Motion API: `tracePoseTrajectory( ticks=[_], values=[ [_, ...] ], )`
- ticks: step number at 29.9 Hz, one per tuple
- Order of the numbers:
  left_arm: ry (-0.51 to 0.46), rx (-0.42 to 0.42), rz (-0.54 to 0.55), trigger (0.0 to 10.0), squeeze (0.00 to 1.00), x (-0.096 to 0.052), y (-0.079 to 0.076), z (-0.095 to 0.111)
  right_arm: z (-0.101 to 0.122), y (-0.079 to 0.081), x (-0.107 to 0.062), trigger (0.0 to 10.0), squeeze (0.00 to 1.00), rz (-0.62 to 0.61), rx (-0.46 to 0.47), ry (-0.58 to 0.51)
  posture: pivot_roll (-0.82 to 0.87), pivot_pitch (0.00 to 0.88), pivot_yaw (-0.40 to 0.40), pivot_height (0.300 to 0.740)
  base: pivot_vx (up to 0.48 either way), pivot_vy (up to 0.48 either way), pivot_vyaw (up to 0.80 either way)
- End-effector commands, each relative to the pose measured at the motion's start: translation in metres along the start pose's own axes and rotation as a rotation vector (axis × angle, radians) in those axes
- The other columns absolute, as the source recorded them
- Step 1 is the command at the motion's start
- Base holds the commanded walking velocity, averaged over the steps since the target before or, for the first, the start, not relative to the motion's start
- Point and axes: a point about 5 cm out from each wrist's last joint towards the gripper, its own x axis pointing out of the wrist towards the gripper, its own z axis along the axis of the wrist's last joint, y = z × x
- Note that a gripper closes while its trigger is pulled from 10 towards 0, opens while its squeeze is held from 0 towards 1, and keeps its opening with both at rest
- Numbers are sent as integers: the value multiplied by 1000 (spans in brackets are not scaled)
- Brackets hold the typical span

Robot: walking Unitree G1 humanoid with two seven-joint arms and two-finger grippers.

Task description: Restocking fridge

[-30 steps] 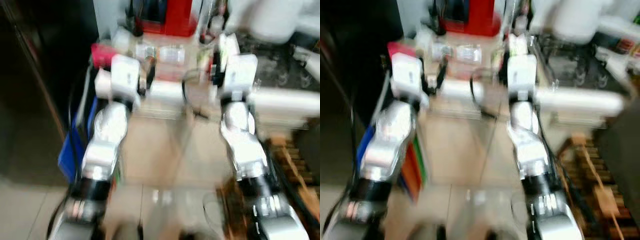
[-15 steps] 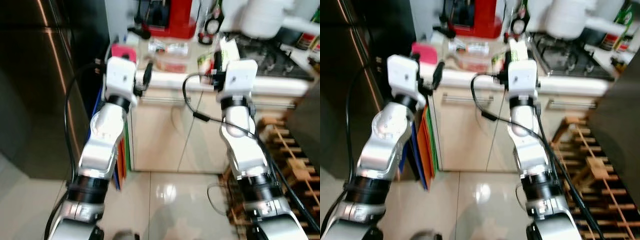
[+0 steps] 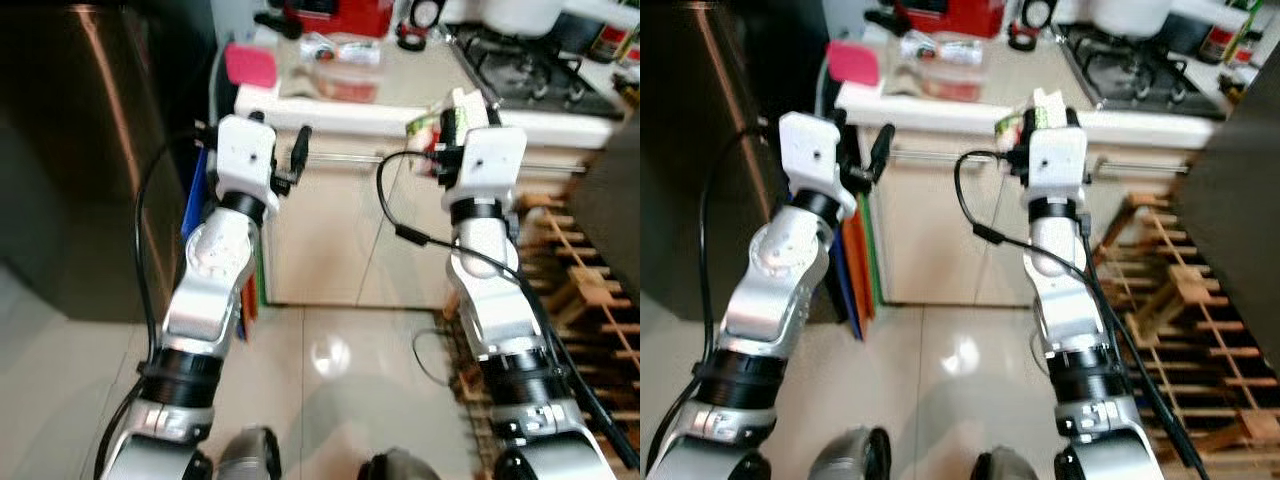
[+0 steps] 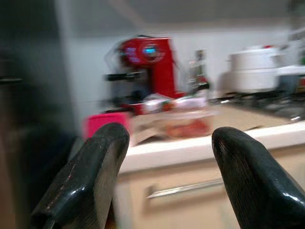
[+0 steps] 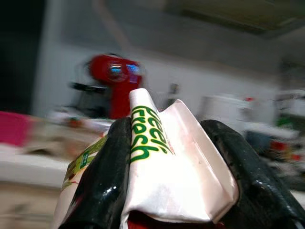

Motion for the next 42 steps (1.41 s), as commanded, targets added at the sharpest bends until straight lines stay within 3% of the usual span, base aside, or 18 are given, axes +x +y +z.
tracePoseTrajectory(
  ticks=[1,12,18,24,42],
  values=[
    [2,-2,-5,10000,0,0,0,0,-7,-1,-3,0,0,-3,15,39,52,13,-26,740,-334,0,0],
    [11,14,-24,10000,0,-2,-2,-6,-14,-4,-8,0,0,6,7,67,39,12,-30,740,-267,0,0],
    [13,-7,-74,10000,0,-14,-7,-10,-22,-10,-11,0,0,-4,4,105,30,11,-24,740,0,0,0],
    [23,-42,-100,10000,0,-18,-17,-15,-24,-10,-13,0,0,-3,-4,110,28,0,-15,740,0,-480,0],
    [49,-56,-68,10000,0,-14,-18,-21,-25,-12,-9,0,0,-12,-12,104,14,0,-8,740,0,-470,0]
  ],
)
